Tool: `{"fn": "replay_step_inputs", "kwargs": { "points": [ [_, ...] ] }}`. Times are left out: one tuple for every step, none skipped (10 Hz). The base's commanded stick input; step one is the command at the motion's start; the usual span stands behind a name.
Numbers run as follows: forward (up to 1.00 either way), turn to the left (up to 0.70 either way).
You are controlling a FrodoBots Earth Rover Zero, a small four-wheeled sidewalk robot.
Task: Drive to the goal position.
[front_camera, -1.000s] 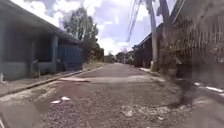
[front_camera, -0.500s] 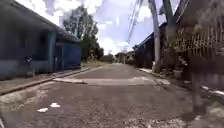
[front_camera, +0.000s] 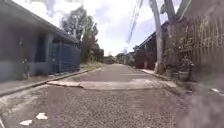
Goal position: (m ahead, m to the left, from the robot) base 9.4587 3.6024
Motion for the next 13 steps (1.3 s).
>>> {"fn": "replay_step_inputs", "kwargs": {
  "points": [
    [0.70,0.00],
    [0.70,0.00],
    [0.70,0.00],
    [0.70,0.00],
    [0.70,0.00],
    [0.70,0.00],
    [0.70,0.00],
    [0.70,0.00],
    [0.70,-0.08],
    [0.70,-0.27],
    [0.70,-0.27],
    [0.70,-0.13],
    [0.70,0.00]
  ]
}}
